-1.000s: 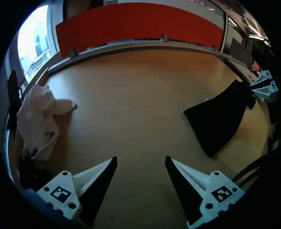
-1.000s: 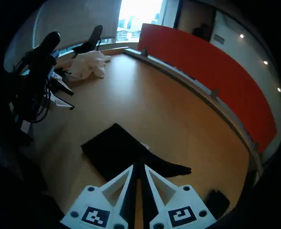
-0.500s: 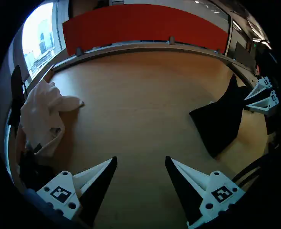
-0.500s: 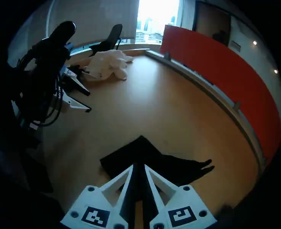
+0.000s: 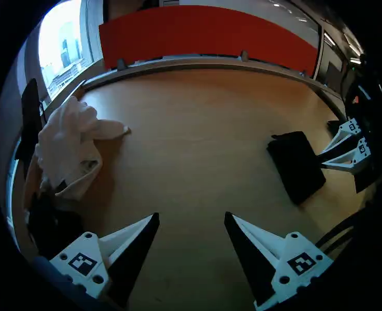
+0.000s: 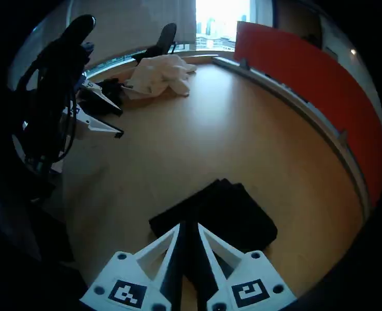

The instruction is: Fold towel

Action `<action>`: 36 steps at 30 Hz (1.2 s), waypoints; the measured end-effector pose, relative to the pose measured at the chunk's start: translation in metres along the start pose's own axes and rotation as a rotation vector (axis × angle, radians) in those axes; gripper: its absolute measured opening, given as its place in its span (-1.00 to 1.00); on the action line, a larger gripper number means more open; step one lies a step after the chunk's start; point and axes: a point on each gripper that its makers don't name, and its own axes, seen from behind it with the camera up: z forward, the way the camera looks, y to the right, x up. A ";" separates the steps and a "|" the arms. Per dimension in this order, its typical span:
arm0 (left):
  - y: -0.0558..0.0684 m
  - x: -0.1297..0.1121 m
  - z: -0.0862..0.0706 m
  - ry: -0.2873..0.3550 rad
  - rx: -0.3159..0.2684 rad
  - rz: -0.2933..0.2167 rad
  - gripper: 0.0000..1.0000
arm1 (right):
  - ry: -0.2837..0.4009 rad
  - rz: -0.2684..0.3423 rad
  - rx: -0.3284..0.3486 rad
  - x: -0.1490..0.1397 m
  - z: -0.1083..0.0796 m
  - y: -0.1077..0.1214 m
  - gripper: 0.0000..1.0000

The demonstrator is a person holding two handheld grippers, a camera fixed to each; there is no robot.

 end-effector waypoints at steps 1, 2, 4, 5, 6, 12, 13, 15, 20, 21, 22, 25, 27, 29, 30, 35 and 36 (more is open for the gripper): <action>-0.001 0.000 0.000 0.000 0.001 -0.001 0.86 | 0.000 0.006 0.002 0.000 0.000 0.000 -0.48; -0.002 -0.001 -0.001 0.000 0.002 -0.003 0.86 | 0.001 0.012 0.004 -0.001 0.001 0.000 -0.37; -0.003 -0.002 -0.002 -0.001 0.004 -0.005 0.86 | 0.003 0.025 0.006 -0.001 0.001 0.001 -0.15; -0.004 -0.002 -0.002 -0.001 0.005 -0.005 0.86 | 0.005 0.032 0.007 0.000 0.001 0.001 -0.02; -0.004 -0.002 -0.002 -0.001 0.006 -0.006 0.86 | 0.006 0.038 0.008 0.000 0.002 0.002 0.10; -0.005 -0.003 -0.004 0.002 0.007 -0.010 0.87 | 0.010 0.064 0.010 0.000 0.002 0.003 0.29; -0.005 -0.003 -0.004 0.002 0.007 -0.010 0.87 | 0.009 0.065 0.009 0.000 0.002 0.003 0.31; -0.006 -0.002 -0.004 0.004 0.007 -0.011 0.86 | 0.007 0.069 0.006 -0.002 0.002 0.004 0.32; -0.007 -0.003 -0.006 0.004 0.011 -0.012 0.87 | -0.009 0.075 -0.007 -0.013 0.001 0.007 0.32; -0.008 -0.003 -0.006 0.004 0.011 -0.012 0.87 | -0.013 0.077 -0.011 -0.016 0.001 0.008 0.32; -0.008 -0.003 -0.007 0.004 0.012 -0.013 0.87 | -0.018 0.081 -0.015 -0.020 0.000 0.009 0.32; -0.010 -0.005 -0.008 0.004 0.014 -0.014 0.87 | -0.032 0.092 -0.028 -0.032 -0.001 0.012 0.32; -0.010 -0.005 -0.009 0.004 0.016 -0.015 0.87 | -0.041 0.101 -0.037 -0.039 -0.002 0.015 0.32; -0.011 -0.006 -0.009 0.003 0.017 -0.014 0.87 | -0.049 0.111 -0.046 -0.047 -0.005 0.017 0.32; -0.011 -0.007 -0.009 0.003 0.018 -0.014 0.87 | -0.053 0.115 -0.051 -0.050 -0.006 0.019 0.32; -0.010 -0.008 -0.010 0.003 0.017 -0.011 0.86 | -0.072 0.135 -0.071 -0.066 -0.013 0.025 0.32; -0.009 -0.008 -0.010 0.003 0.016 -0.010 0.87 | -0.074 0.138 -0.074 -0.069 -0.014 0.025 0.32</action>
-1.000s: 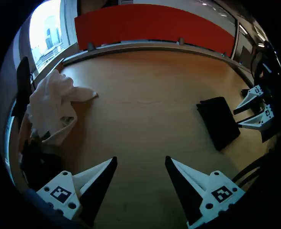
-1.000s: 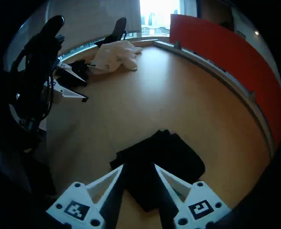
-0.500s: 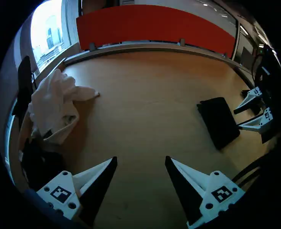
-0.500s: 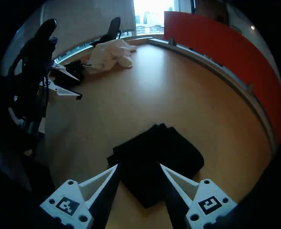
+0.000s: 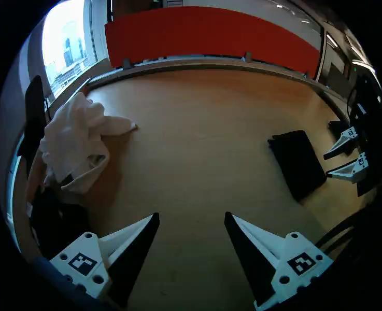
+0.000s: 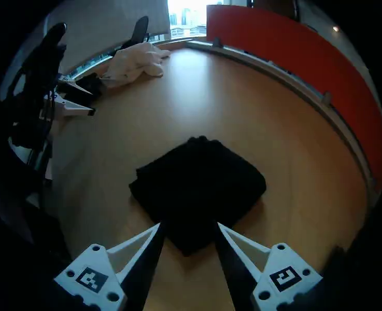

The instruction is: Fold towel

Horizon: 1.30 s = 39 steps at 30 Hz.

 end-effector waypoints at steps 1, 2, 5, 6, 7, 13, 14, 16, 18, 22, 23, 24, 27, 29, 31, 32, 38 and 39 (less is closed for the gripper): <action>0.000 0.000 0.000 0.000 0.000 0.000 0.87 | -0.002 0.003 -0.003 -0.002 0.000 0.001 0.32; 0.001 0.000 0.000 0.001 0.000 0.001 0.87 | -0.004 0.005 -0.005 -0.004 -0.001 0.002 0.32; 0.002 0.000 -0.001 0.002 -0.001 0.002 0.87 | -0.010 0.011 -0.013 -0.011 -0.001 0.005 0.32; 0.002 0.000 -0.001 0.002 -0.001 0.002 0.86 | -0.013 0.012 -0.014 -0.014 -0.001 0.005 0.32; 0.002 0.000 -0.001 0.002 -0.001 0.003 0.86 | -0.017 0.013 -0.015 -0.017 -0.001 0.005 0.32; 0.004 -0.003 -0.002 0.000 -0.001 0.002 0.86 | -0.046 0.012 -0.015 -0.035 -0.001 0.002 0.32; 0.004 -0.003 -0.002 -0.001 -0.001 0.001 0.86 | -0.051 0.011 -0.015 -0.038 0.000 0.002 0.32; 0.005 -0.004 -0.002 -0.002 -0.001 0.001 0.86 | -0.058 0.008 -0.017 -0.042 0.001 0.001 0.32; 0.005 -0.005 -0.002 -0.002 -0.001 0.001 0.86 | -0.062 0.006 -0.018 -0.045 0.003 0.001 0.32; 0.005 -0.006 -0.003 -0.002 -0.001 0.002 0.87 | -0.064 0.011 -0.020 -0.047 0.006 0.000 0.23; 0.005 -0.006 -0.003 -0.002 -0.001 0.001 0.87 | -0.065 0.013 -0.019 -0.047 0.007 0.000 0.19; 0.005 -0.006 -0.003 -0.002 -0.001 0.001 0.87 | -0.065 0.015 -0.019 -0.047 0.008 0.000 0.14; 0.004 -0.007 -0.004 -0.002 0.000 0.001 0.87 | -0.067 0.020 -0.019 -0.049 0.012 -0.001 -0.04; 0.004 -0.008 -0.004 -0.002 0.000 0.002 0.87 | -0.066 0.022 -0.022 -0.049 0.014 0.000 -0.15; 0.003 -0.008 -0.004 -0.003 0.001 0.003 0.87 | -0.066 0.024 -0.024 -0.050 0.015 0.000 -0.27; 0.003 -0.009 -0.005 -0.003 0.001 0.003 0.86 | -0.066 0.025 -0.025 -0.051 0.015 0.000 -0.31; 0.001 -0.010 -0.006 -0.004 0.003 0.000 0.86 | -0.059 0.030 -0.027 -0.052 0.013 -0.001 -0.56; 0.001 -0.010 -0.006 -0.003 0.003 -0.001 0.86 | -0.059 0.031 -0.028 -0.052 0.013 -0.001 -0.65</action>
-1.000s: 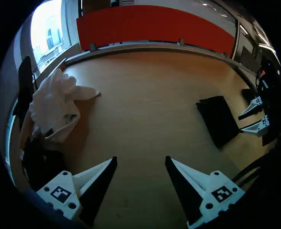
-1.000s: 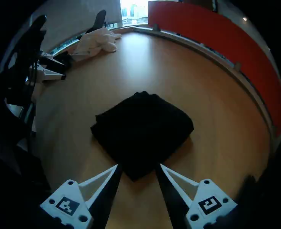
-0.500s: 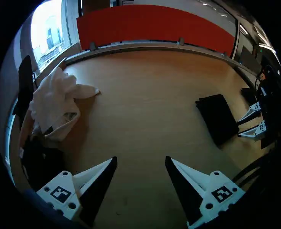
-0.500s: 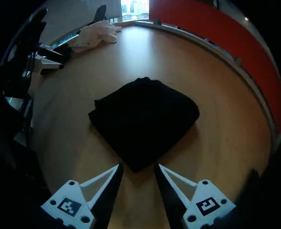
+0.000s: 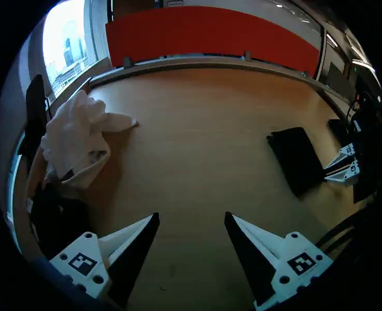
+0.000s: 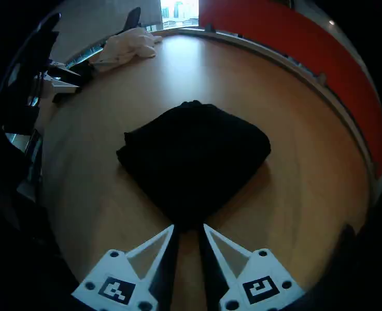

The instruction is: Fold towel

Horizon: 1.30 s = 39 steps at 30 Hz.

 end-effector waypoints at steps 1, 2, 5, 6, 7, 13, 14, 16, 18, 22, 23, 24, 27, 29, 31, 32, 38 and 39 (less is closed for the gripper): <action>0.000 0.000 0.000 0.000 0.000 0.000 0.87 | 0.000 0.001 -0.001 0.000 0.000 0.000 -0.73; 0.000 0.000 0.000 0.001 0.000 0.001 0.87 | 0.001 0.001 -0.002 0.000 0.000 -0.001 -0.81; 0.000 -0.001 -0.001 0.001 0.000 0.003 0.86 | 0.010 0.002 0.000 0.003 -0.001 -0.003 -0.87; 0.000 -0.001 -0.001 0.002 -0.001 0.003 0.86 | 0.014 0.003 0.000 0.004 -0.001 -0.004 -0.88; 0.000 -0.002 -0.002 0.002 -0.002 0.004 0.86 | 0.018 0.005 0.000 0.005 -0.002 -0.004 -0.88; -0.001 -0.004 -0.002 0.002 -0.005 0.009 0.87 | 0.042 0.012 -0.007 0.021 -0.013 -0.003 -0.89; -0.001 -0.005 -0.001 0.002 -0.005 0.010 0.87 | 0.048 0.012 -0.009 0.025 -0.015 -0.002 -0.89; -0.002 -0.004 -0.001 0.005 -0.005 0.013 0.87 | 0.062 0.007 -0.010 0.035 -0.022 -0.001 -0.89; -0.002 -0.003 -0.001 0.009 -0.005 0.014 0.87 | 0.075 0.000 -0.011 0.046 -0.028 0.000 -0.89; -0.001 0.002 -0.001 0.024 -0.008 0.015 0.87 | 0.106 -0.030 -0.023 0.077 -0.043 0.005 -0.89; -0.001 0.004 -0.002 0.028 -0.008 0.015 0.86 | 0.115 -0.038 -0.029 0.084 -0.046 0.007 -0.89; -0.001 0.006 -0.002 0.033 -0.009 0.014 0.87 | 0.125 -0.046 -0.035 0.092 -0.050 0.009 -0.89; -0.001 0.011 -0.004 0.048 -0.012 0.012 0.87 | 0.153 -0.072 -0.056 0.117 -0.061 0.013 -0.89; -0.001 0.015 -0.004 0.057 -0.013 0.009 0.86 | 0.172 -0.088 -0.067 0.132 -0.068 0.015 -0.89; -0.001 0.017 -0.005 0.064 -0.014 0.007 0.87 | 0.188 -0.099 -0.075 0.146 -0.075 0.016 -0.89; -0.002 0.019 -0.005 0.068 -0.014 0.005 0.87 | 0.195 -0.103 -0.078 0.152 -0.078 0.016 -0.89; -0.003 0.025 -0.007 0.084 -0.015 0.004 0.87 | 0.243 -0.122 -0.092 0.184 -0.098 0.016 -0.89; -0.003 0.026 -0.007 0.086 -0.015 0.004 0.87 | 0.249 -0.124 -0.095 0.188 -0.101 0.017 -0.90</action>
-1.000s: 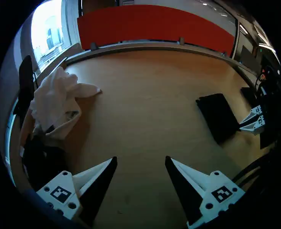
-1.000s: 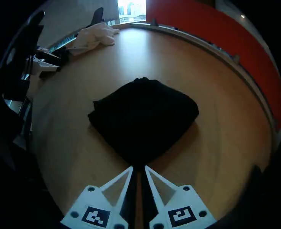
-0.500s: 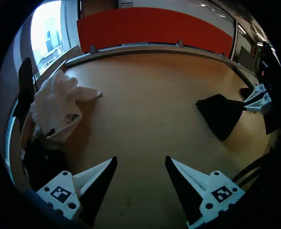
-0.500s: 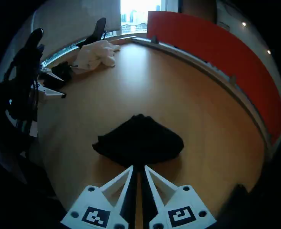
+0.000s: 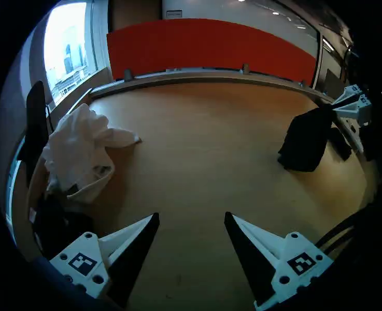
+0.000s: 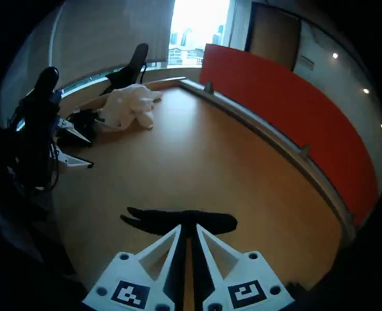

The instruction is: Fold towel

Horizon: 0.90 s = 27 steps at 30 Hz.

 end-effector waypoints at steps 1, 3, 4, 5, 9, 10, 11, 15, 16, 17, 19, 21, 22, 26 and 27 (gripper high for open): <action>0.000 0.001 0.000 0.002 -0.001 0.000 0.87 | 0.005 -0.001 -0.004 0.003 -0.002 0.002 -0.90; 0.001 0.003 0.001 0.005 -0.003 0.000 0.87 | 0.013 -0.001 -0.012 0.008 -0.005 0.006 -0.90; 0.002 0.005 0.001 0.007 -0.005 0.000 0.87 | 0.014 0.002 -0.016 0.009 -0.008 0.009 -0.90; 0.002 0.006 0.002 0.008 -0.006 0.000 0.87 | 0.015 0.004 -0.020 0.010 -0.010 0.011 -0.90; 0.006 0.011 0.003 0.012 -0.012 0.002 0.87 | 0.016 0.020 -0.035 0.007 -0.019 0.024 -0.90; 0.007 0.012 0.003 0.013 -0.014 0.004 0.87 | 0.016 0.025 -0.039 0.006 -0.021 0.028 -0.90; 0.007 0.013 0.003 0.013 -0.015 0.005 0.87 | 0.017 0.030 -0.043 0.004 -0.023 0.031 -0.90; 0.010 0.015 0.004 0.011 -0.017 0.010 0.87 | 0.024 0.057 -0.064 -0.001 -0.032 0.050 -0.90; 0.011 0.015 0.005 0.010 -0.016 0.011 0.87 | 0.026 0.066 -0.072 -0.003 -0.034 0.057 -0.90; 0.011 0.015 0.005 0.008 -0.016 0.012 0.87 | 0.028 0.075 -0.078 -0.005 -0.036 0.062 -0.90; 0.012 0.015 0.006 0.005 -0.014 0.012 0.87 | 0.030 0.091 -0.091 -0.009 -0.041 0.075 -0.90; 0.013 0.016 0.007 0.002 -0.012 0.012 0.87 | 0.029 0.104 -0.103 -0.014 -0.046 0.088 -0.90; 0.014 0.016 0.007 0.001 -0.011 0.013 0.87 | 0.027 0.110 -0.110 -0.018 -0.049 0.095 -0.90; 0.017 0.018 0.009 -0.003 -0.007 0.014 0.87 | 0.012 0.125 -0.139 -0.033 -0.061 0.122 -0.90; 0.018 0.018 0.009 -0.003 -0.006 0.015 0.87 | 0.008 0.127 -0.146 -0.037 -0.064 0.129 -0.90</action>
